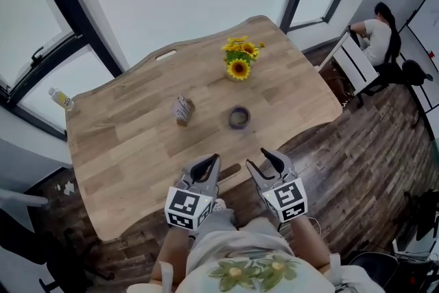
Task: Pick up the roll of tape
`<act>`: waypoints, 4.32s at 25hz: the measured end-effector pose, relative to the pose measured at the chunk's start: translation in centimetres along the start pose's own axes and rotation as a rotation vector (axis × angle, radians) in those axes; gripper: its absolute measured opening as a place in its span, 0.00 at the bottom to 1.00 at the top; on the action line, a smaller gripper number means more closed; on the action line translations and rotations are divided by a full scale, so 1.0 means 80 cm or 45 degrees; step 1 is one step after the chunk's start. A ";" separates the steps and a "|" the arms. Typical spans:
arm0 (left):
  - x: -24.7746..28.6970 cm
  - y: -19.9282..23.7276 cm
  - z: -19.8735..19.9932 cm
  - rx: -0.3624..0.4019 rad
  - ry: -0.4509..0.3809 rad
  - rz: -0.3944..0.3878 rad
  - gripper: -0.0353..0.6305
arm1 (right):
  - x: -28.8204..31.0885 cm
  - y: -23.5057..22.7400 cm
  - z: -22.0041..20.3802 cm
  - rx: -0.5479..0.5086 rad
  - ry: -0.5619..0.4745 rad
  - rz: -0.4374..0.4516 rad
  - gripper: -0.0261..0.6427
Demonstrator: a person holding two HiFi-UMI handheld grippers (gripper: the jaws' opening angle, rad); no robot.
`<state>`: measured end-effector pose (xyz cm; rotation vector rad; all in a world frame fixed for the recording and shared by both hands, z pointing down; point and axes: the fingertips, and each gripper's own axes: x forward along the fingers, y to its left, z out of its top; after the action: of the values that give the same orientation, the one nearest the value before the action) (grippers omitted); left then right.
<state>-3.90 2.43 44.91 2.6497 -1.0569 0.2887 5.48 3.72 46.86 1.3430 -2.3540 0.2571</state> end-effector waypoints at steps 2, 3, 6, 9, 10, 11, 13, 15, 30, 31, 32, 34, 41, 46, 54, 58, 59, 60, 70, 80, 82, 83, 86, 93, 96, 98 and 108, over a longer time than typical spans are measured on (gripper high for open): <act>0.002 0.012 -0.002 0.001 0.012 -0.020 0.06 | 0.011 0.003 0.000 -0.009 0.022 -0.012 0.31; 0.002 0.017 -0.003 0.001 0.016 -0.029 0.06 | 0.017 0.005 0.000 -0.012 0.029 -0.016 0.31; 0.004 0.030 -0.007 -0.007 0.020 -0.046 0.06 | 0.031 0.010 -0.001 -0.024 0.049 -0.023 0.31; 0.007 0.034 -0.014 -0.025 0.036 -0.066 0.06 | 0.039 0.013 -0.004 -0.034 0.073 -0.024 0.31; 0.008 0.034 -0.016 -0.025 0.044 -0.074 0.06 | 0.042 0.013 -0.005 -0.034 0.079 -0.021 0.31; 0.010 0.034 -0.018 -0.022 0.053 -0.082 0.06 | 0.045 0.014 -0.005 -0.032 0.083 -0.016 0.31; 0.014 0.036 -0.021 -0.019 0.066 -0.093 0.06 | 0.052 0.013 -0.006 -0.028 0.092 -0.004 0.31; 0.019 0.039 -0.021 -0.026 0.070 -0.093 0.06 | 0.059 0.010 -0.008 -0.030 0.105 0.007 0.31; 0.066 0.101 -0.009 -0.063 0.090 0.011 0.06 | 0.139 -0.034 -0.027 -0.176 0.269 0.115 0.31; 0.071 0.106 -0.008 -0.069 0.093 0.020 0.06 | 0.145 -0.036 -0.030 -0.189 0.287 0.131 0.31; 0.075 0.110 -0.008 -0.076 0.094 0.027 0.06 | 0.152 -0.039 -0.034 -0.200 0.306 0.145 0.31; 0.084 0.116 -0.008 -0.084 0.100 0.036 0.06 | 0.164 -0.043 -0.043 -0.213 0.344 0.173 0.31; 0.108 0.137 -0.009 -0.087 0.145 0.061 0.06 | 0.202 -0.056 -0.072 -0.262 0.455 0.252 0.31; 0.125 0.147 -0.011 -0.069 0.186 0.060 0.06 | 0.223 -0.062 -0.091 -0.298 0.518 0.292 0.31; 0.155 0.150 -0.016 -0.086 0.234 0.018 0.06 | 0.254 -0.071 -0.121 -0.335 0.614 0.354 0.31; 0.163 0.153 -0.018 -0.105 0.249 0.011 0.06 | 0.270 -0.072 -0.138 -0.358 0.671 0.392 0.29; 0.164 0.155 -0.019 -0.107 0.253 0.012 0.06 | 0.273 -0.071 -0.142 -0.366 0.683 0.400 0.28; 0.165 0.157 -0.019 -0.108 0.256 0.013 0.06 | 0.277 -0.071 -0.147 -0.375 0.696 0.409 0.28; 0.169 0.171 -0.026 -0.152 0.280 0.033 0.06 | 0.297 -0.071 -0.184 -0.471 0.818 0.452 0.27; 0.172 0.174 -0.027 -0.160 0.288 0.036 0.06 | 0.300 -0.070 -0.200 -0.549 0.886 0.478 0.23; 0.172 0.174 -0.027 -0.161 0.289 0.036 0.06 | 0.299 -0.070 -0.202 -0.564 0.891 0.482 0.21; 0.172 0.174 -0.027 -0.161 0.288 0.036 0.06 | 0.299 -0.070 -0.202 -0.572 0.892 0.482 0.20; 0.173 0.173 -0.026 -0.159 0.288 0.037 0.06 | 0.299 -0.072 -0.201 -0.585 0.892 0.482 0.15; 0.177 0.171 -0.028 -0.155 0.289 0.041 0.06 | 0.297 -0.072 -0.201 -0.582 0.890 0.490 0.13; 0.177 0.170 -0.027 -0.157 0.285 0.041 0.06 | 0.297 -0.072 -0.202 -0.575 0.886 0.483 0.13; 0.176 0.171 -0.028 -0.158 0.284 0.042 0.06 | 0.296 -0.073 -0.201 -0.568 0.887 0.482 0.12; 0.176 0.169 -0.027 -0.155 0.283 0.042 0.06 | 0.294 -0.076 -0.194 -0.528 0.879 0.479 0.12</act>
<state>-3.49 -15.31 53.33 2.4289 -1.0125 0.4964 4.21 -12.13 70.88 0.4951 -1.8944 0.2673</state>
